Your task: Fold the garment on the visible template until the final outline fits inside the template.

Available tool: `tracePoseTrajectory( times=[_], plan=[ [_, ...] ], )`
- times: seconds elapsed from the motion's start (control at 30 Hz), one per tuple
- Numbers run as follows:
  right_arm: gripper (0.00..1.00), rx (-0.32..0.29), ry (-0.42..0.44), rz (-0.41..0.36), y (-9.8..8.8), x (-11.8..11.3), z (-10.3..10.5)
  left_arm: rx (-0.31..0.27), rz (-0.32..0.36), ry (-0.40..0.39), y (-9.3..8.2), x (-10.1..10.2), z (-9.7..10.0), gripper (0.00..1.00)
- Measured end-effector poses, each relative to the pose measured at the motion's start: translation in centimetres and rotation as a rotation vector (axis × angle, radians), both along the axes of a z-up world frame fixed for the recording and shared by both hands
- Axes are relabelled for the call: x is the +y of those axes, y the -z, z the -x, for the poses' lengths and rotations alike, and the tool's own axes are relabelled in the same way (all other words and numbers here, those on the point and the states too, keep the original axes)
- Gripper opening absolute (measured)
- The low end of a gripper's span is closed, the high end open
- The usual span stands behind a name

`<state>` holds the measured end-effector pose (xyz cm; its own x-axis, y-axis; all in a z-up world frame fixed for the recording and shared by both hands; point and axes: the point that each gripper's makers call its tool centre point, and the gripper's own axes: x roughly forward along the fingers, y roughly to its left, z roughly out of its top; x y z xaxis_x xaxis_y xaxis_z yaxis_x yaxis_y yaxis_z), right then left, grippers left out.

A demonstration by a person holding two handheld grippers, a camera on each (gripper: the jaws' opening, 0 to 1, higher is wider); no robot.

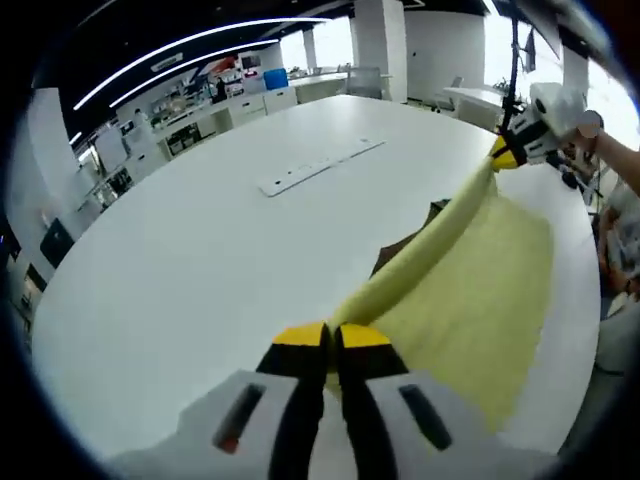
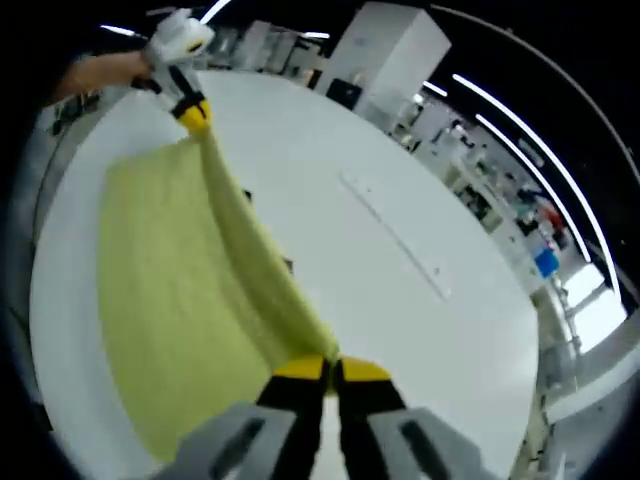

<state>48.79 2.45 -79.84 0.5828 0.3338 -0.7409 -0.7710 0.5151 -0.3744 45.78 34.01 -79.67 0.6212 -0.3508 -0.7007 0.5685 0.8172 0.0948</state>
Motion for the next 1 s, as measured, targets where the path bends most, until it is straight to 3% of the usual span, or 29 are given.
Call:
tracePoseTrajectory(
  times=[0.33, 0.47, 0.63, 0.73, 0.87, 1.0],
  plan=[
    [0.00, 0.052, 0.008, -0.010, 3.4, 0.6, -1.5, 0.045, 0.003, -0.006, 3.2, 0.3, -1.1, 0.01],
    [0.00, 0.053, 0.022, -0.009, 4.0, 0.7, -1.7, 0.053, -0.005, 0.001, 4.0, 0.4, -1.4, 0.01],
    [0.03, 0.055, 0.035, -0.014, 4.6, 0.7, -2.0, 0.010, -0.043, 0.046, 4.5, 0.5, -1.6, 0.03],
    [0.03, 0.062, 0.046, -0.032, 4.6, 0.6, -2.1, -0.012, -0.024, 0.033, 4.6, 0.9, -2.0, 0.05],
    [0.08, 0.053, 0.059, -0.031, 4.2, 0.2, -2.1, -0.052, -0.078, 0.059, 4.1, 1.2, -2.2, 0.09],
    [0.14, 0.024, 0.062, -0.030, 3.5, 0.0, -2.1, -0.089, -0.087, 0.098, 3.2, 1.3, -1.9, 0.10]
  ],
)
